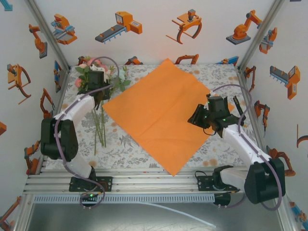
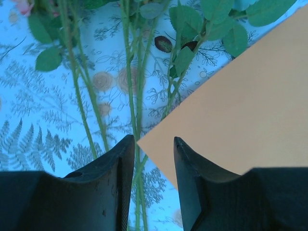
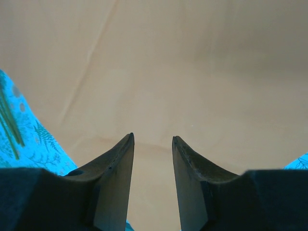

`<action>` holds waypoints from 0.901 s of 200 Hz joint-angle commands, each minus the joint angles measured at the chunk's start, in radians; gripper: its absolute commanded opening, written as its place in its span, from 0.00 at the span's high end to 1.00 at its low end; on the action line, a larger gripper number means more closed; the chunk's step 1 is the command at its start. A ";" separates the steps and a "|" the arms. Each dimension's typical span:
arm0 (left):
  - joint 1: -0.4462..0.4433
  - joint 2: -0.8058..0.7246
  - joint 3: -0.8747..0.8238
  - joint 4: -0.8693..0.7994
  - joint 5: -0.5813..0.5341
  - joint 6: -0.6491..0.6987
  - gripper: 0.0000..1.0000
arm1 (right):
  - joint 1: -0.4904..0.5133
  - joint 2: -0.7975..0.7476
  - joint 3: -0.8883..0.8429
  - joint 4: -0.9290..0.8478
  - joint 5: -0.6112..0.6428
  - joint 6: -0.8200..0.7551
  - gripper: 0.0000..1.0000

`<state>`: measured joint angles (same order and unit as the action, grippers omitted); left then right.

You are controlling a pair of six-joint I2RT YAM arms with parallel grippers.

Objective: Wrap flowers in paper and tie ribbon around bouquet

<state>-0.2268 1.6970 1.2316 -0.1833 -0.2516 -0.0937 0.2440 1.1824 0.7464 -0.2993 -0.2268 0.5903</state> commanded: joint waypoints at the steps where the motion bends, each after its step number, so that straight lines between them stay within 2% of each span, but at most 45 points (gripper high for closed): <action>1: -0.003 0.117 0.107 -0.127 0.118 0.149 0.58 | 0.005 0.051 0.061 0.011 -0.046 -0.066 0.60; 54: 0.009 0.289 0.219 -0.107 0.036 0.141 0.55 | 0.005 0.082 0.067 0.038 -0.087 -0.061 0.57; 102: 0.024 0.383 0.282 -0.150 0.061 0.151 0.58 | 0.006 0.055 0.087 0.020 -0.112 -0.049 0.57; 142: 0.043 0.408 0.305 -0.163 0.090 0.144 0.68 | 0.005 0.001 0.095 0.013 -0.117 -0.033 0.57; 161: 0.054 0.413 0.319 -0.170 0.096 0.137 0.81 | 0.005 -0.024 0.099 -0.004 -0.105 -0.034 0.57; 180: 0.057 0.387 0.325 -0.163 0.100 0.144 0.85 | 0.005 -0.046 0.099 -0.014 -0.098 -0.033 0.57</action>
<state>-0.1810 2.0903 1.5242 -0.3264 -0.1677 0.0376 0.2440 1.1736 0.8070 -0.2905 -0.3286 0.5518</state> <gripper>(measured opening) 0.175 0.425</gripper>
